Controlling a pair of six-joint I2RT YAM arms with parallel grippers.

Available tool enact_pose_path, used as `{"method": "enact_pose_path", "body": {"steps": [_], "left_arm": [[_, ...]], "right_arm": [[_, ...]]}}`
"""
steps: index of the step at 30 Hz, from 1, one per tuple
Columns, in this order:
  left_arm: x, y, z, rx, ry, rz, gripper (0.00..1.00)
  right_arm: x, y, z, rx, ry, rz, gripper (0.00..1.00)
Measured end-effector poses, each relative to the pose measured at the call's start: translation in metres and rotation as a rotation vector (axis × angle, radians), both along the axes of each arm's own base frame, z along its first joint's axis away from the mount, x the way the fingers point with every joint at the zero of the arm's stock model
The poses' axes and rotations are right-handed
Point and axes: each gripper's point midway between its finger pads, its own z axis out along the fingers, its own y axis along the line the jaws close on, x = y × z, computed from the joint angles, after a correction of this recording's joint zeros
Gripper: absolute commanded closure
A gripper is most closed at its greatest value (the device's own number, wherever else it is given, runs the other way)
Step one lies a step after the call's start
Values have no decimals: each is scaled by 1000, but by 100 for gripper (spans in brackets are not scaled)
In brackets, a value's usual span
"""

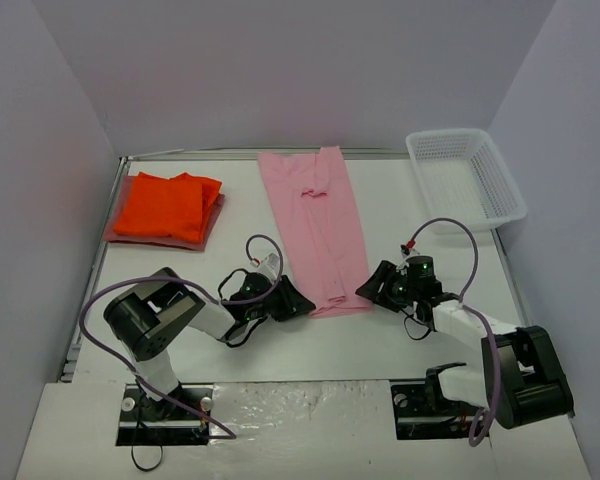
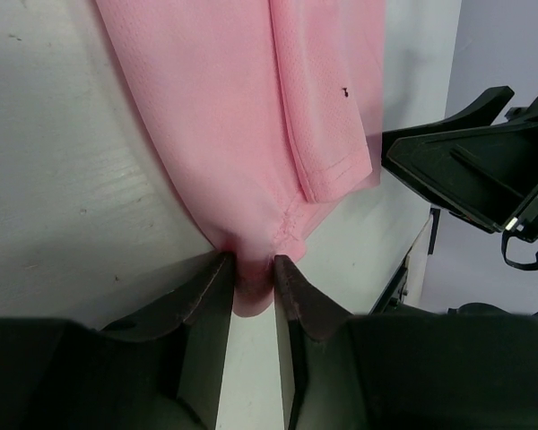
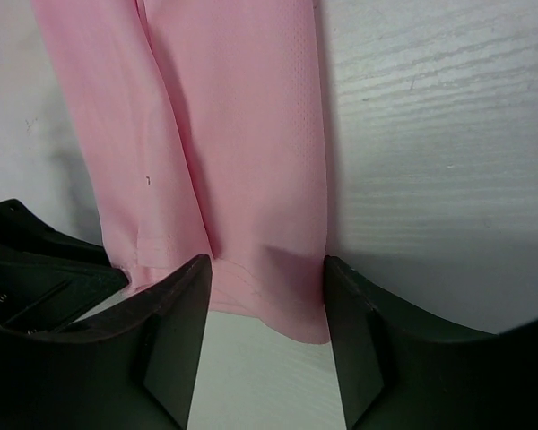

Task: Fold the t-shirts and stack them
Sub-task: Grab the bottom of the folded rectangular tshirt with both arms

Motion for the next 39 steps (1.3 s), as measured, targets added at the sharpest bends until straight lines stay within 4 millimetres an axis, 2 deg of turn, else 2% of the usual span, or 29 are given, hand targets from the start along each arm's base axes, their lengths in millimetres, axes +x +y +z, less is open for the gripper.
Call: {"method": "enact_pose_path", "body": {"steps": [6, 10, 14, 21, 25, 32, 39], "left_arm": [[0, 1, -1, 13, 1, 1, 80], [-2, 4, -2, 33, 1, -3, 80], [-5, 6, -2, 54, 3, -9, 80], [-8, 10, -2, 80, 0, -18, 83], [-9, 13, -5, 100, 4, -21, 97], [-16, 20, -4, 132, 6, -23, 98], [-36, 34, -3, 224, 6, -35, 97]], "right_arm": [[-11, 1, -2, -13, 17, -2, 55], [-22, 0, -6, -26, 37, -3, 72], [-28, 1, -9, -32, 59, -4, 77], [-32, -1, -14, -51, 79, -7, 100], [-34, 0, -15, -52, 84, -4, 100], [-40, 1, -10, -50, 87, 1, 100], [-47, 5, 5, -30, 60, 13, 100]]}}
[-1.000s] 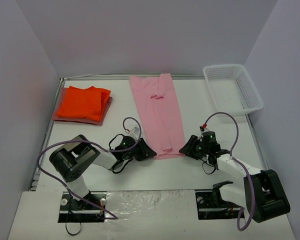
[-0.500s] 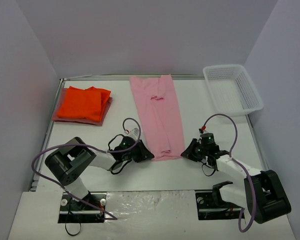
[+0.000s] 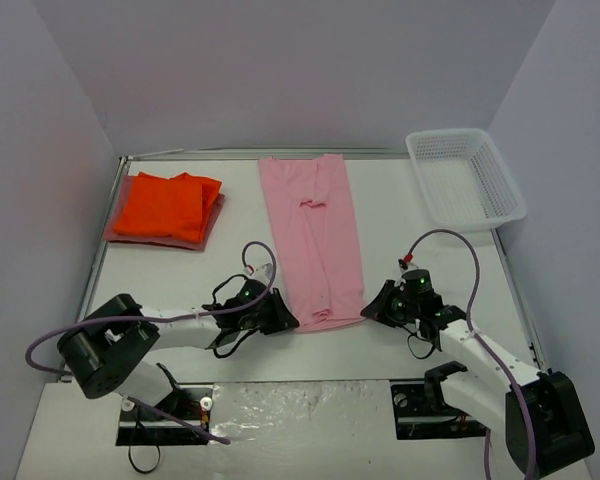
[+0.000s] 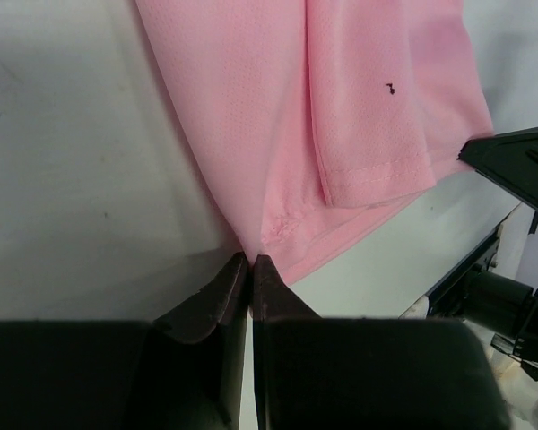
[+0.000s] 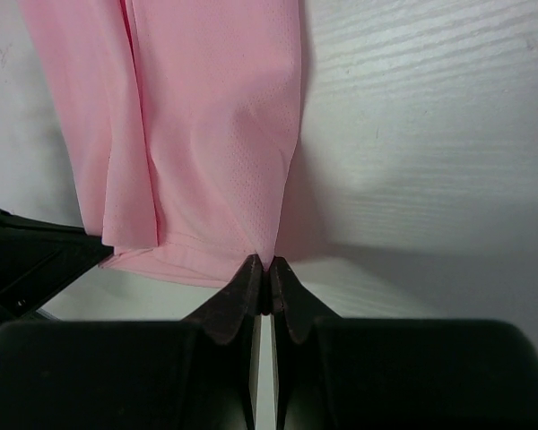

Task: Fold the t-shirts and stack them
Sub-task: Grab the bottom of the folded rectangular tshirt with both arms

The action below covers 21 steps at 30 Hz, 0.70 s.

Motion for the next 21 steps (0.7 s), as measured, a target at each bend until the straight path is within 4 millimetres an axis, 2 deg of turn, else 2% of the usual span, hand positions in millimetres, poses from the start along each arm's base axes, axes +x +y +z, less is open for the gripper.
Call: {"method": "enact_pose_path", "body": {"steps": [6, 13, 16, 21], "left_arm": [[-8, 9, 8, 48, -26, -2, 98], [-15, 16, 2, 100, -19, -5, 98], [-21, 16, 8, 100, -33, -13, 98], [-22, 18, 33, 69, -88, 0, 98]], "right_arm": [[-9, 3, 0, -1, 23, 14, 100], [-22, 6, -1, -12, 48, 40, 100], [-22, 8, 13, -5, 15, 43, 100], [-15, 11, 41, 16, -48, 33, 100]]}}
